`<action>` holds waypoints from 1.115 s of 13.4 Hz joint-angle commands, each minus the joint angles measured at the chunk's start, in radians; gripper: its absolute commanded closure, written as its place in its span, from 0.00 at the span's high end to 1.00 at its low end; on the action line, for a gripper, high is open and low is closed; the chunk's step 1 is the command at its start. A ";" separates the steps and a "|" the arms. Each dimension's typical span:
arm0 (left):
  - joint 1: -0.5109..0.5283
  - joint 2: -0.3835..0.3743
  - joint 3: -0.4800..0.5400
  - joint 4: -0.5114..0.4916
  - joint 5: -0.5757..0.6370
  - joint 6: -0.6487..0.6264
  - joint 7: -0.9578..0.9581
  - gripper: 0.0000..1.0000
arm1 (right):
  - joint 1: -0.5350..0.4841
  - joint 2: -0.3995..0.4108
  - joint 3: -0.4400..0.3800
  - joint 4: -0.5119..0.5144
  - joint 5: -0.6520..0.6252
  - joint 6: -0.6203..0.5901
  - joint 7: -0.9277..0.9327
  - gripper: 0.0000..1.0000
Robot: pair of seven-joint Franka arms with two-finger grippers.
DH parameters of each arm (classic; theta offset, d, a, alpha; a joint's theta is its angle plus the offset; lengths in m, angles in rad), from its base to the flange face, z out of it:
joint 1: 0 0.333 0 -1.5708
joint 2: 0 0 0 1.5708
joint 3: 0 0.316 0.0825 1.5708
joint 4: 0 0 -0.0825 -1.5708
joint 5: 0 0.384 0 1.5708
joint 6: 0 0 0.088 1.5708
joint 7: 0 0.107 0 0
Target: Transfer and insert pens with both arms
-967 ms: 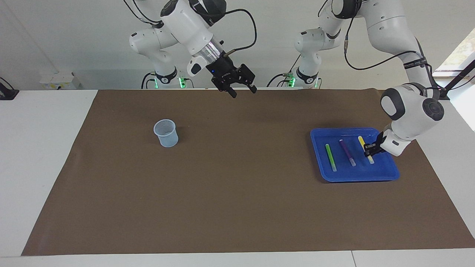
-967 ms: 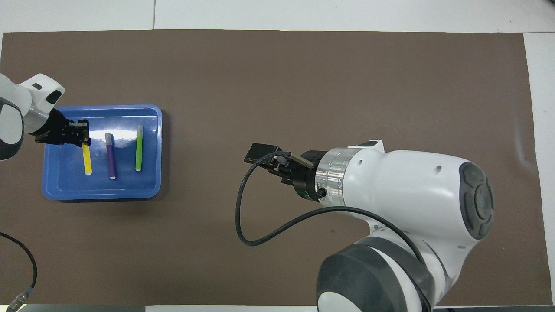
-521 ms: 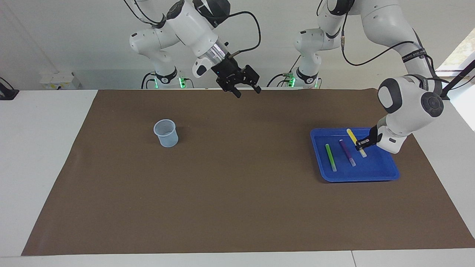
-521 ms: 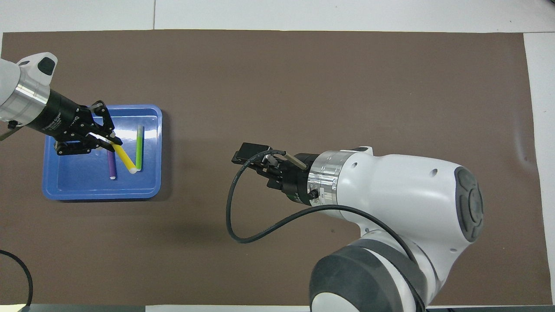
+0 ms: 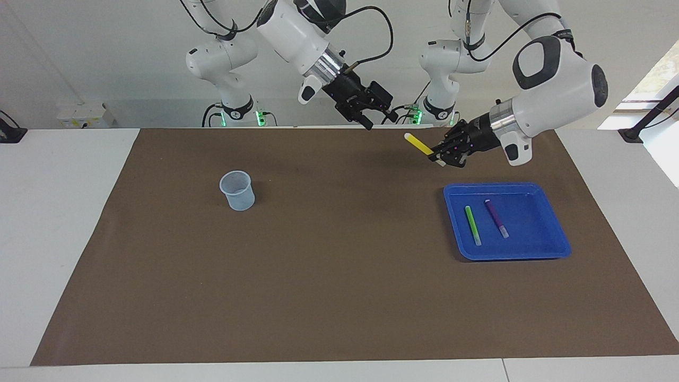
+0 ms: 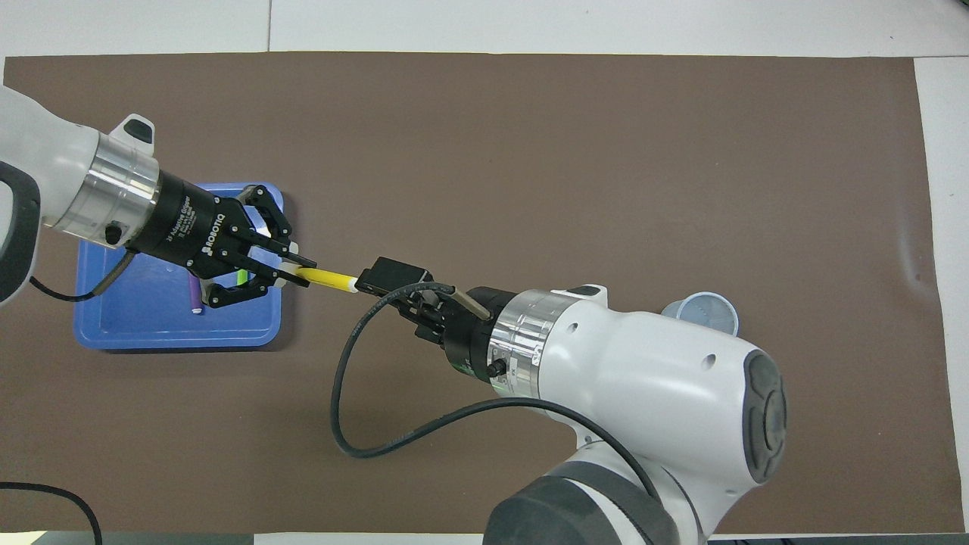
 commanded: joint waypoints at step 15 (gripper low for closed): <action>-0.050 -0.097 0.009 -0.175 -0.157 0.100 -0.040 0.00 | 0.010 0.038 0.000 0.006 0.018 0.044 -0.137 0.66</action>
